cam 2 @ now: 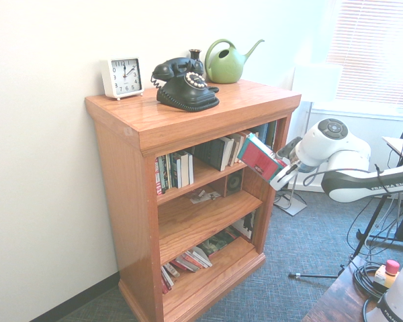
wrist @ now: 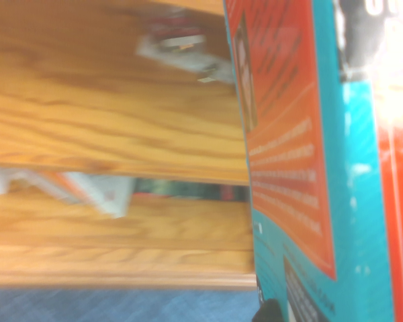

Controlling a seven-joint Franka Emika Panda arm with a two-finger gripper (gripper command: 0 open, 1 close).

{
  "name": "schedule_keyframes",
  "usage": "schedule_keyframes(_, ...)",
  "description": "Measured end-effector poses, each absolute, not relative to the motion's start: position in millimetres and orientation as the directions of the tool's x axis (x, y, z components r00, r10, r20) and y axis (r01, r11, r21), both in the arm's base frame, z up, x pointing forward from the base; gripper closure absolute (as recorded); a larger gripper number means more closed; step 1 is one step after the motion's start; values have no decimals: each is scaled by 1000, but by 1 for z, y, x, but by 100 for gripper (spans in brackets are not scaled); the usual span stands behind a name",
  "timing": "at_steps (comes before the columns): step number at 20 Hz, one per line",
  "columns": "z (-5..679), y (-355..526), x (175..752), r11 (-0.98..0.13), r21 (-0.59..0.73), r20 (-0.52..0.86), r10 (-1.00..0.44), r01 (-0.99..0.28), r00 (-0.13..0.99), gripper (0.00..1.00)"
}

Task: Organize the shelf

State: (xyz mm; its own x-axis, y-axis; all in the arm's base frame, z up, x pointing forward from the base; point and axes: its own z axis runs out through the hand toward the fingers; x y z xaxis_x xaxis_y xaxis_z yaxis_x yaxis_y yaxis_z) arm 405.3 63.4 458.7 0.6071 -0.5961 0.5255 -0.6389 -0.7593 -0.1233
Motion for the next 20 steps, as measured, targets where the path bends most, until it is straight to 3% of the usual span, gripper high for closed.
schedule_keyframes(9, 446, 86, 474, -775, -161, 365, -623, -611, 692, 100)
schedule_keyframes(20, 441, 124, 528, -778, -209, 262, -628, -592, 733, 100)
